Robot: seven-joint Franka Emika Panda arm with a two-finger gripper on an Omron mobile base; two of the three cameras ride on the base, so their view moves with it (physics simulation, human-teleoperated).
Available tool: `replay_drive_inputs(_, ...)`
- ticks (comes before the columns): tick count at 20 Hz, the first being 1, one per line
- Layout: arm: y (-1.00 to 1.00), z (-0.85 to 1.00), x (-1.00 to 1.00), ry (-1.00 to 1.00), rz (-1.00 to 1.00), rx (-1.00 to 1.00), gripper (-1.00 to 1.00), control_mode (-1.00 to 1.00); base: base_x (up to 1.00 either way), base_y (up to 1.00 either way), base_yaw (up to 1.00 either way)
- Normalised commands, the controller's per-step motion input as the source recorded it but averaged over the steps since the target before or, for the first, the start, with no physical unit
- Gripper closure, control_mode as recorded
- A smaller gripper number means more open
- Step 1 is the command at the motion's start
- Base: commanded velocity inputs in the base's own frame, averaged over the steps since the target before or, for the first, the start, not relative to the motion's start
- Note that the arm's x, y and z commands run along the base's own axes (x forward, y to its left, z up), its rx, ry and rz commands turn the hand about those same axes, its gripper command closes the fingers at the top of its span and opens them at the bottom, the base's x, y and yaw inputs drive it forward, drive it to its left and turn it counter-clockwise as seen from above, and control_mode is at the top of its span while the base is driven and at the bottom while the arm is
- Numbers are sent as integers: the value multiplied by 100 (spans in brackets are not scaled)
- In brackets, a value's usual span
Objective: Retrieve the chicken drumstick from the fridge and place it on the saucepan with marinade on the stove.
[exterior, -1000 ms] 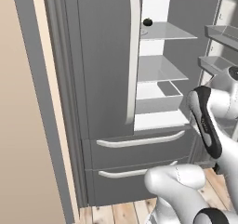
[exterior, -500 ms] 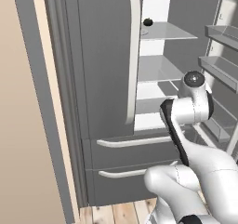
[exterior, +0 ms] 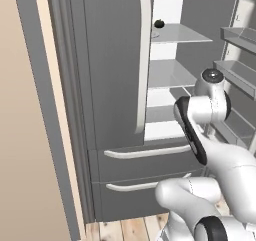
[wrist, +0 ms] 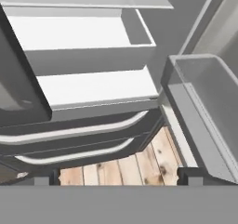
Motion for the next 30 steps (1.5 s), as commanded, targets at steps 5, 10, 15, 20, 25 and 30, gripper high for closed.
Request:
replay_drive_inputs(5, 73, 4, 18, -27, 1, 7, -100, -100, 0, 0, 0)
replay_drive_inputs(10, 79, 48, 40, -8, 2, 3, -100, -100, 0, 0, 0)
replay_drive_inputs(15, 61, 38, 76, 0, 18, 3, -100, -100, 0, 0, 0)
replay_drive_inputs(20, 55, 20, 90, -1, 15, 1, -100, -100, 0, 0, 0)
replay_drive_inputs(25, 50, 0, 96, 0, 1, 0, -100, -100, 0, 0, 0)
replay_drive_inputs(30, 4, -9, 48, -1, -4, 0, -100, -100, 0, 0, 0)
